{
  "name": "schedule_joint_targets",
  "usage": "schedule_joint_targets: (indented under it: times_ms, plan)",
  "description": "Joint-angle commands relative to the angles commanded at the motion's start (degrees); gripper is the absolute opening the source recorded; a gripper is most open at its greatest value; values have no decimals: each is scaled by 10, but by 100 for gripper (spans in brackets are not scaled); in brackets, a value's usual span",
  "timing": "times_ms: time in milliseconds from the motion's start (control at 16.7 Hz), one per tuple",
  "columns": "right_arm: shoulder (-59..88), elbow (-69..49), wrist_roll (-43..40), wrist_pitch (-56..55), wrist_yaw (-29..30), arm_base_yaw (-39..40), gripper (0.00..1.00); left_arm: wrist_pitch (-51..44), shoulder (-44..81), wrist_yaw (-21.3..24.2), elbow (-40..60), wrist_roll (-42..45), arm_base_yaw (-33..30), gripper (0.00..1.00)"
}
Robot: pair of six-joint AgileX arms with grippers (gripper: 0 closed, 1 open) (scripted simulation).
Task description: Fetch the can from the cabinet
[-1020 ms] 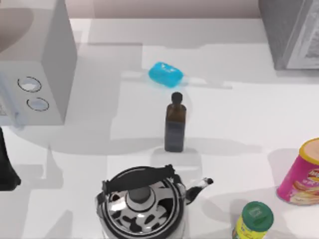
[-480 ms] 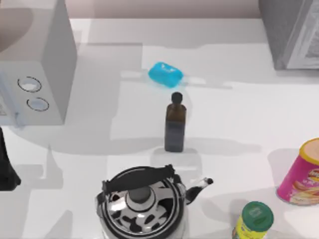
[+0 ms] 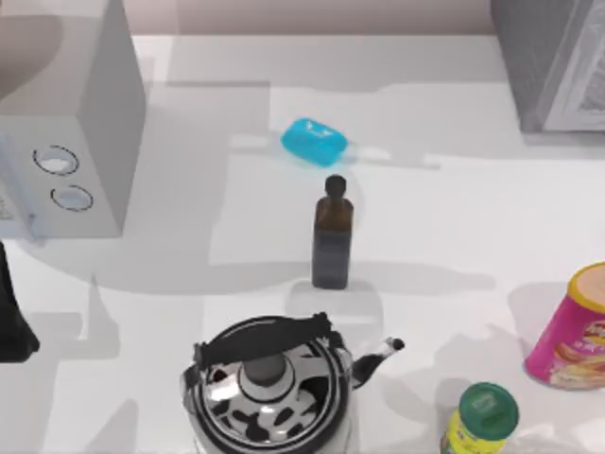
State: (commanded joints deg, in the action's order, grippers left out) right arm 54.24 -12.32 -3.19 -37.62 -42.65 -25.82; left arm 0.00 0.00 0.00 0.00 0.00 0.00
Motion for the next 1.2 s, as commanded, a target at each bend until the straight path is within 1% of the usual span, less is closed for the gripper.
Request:
schedule_joint_targets:
  times_ms: [420, 660, 780, 900, 1020, 1200]
  plan:
    - [403, -107, -25, -298, -321, -177, 0, 0, 0, 0, 0, 0, 0, 100]
    - [591, -151, -34, -428, -466, -257, 0, 0, 0, 0, 0, 0, 0, 100]
    - [662, -167, -37, -475, -520, -286, 0, 0, 0, 0, 0, 0, 0, 100]
    - [710, -177, -38, -506, -556, -307, 0, 0, 0, 0, 0, 0, 0, 100]
    - [733, -182, -39, -522, -574, -318, 0, 0, 0, 0, 0, 0, 0, 100]
    - [737, -183, -39, -524, -577, -319, 0, 0, 0, 0, 0, 0, 0, 100]
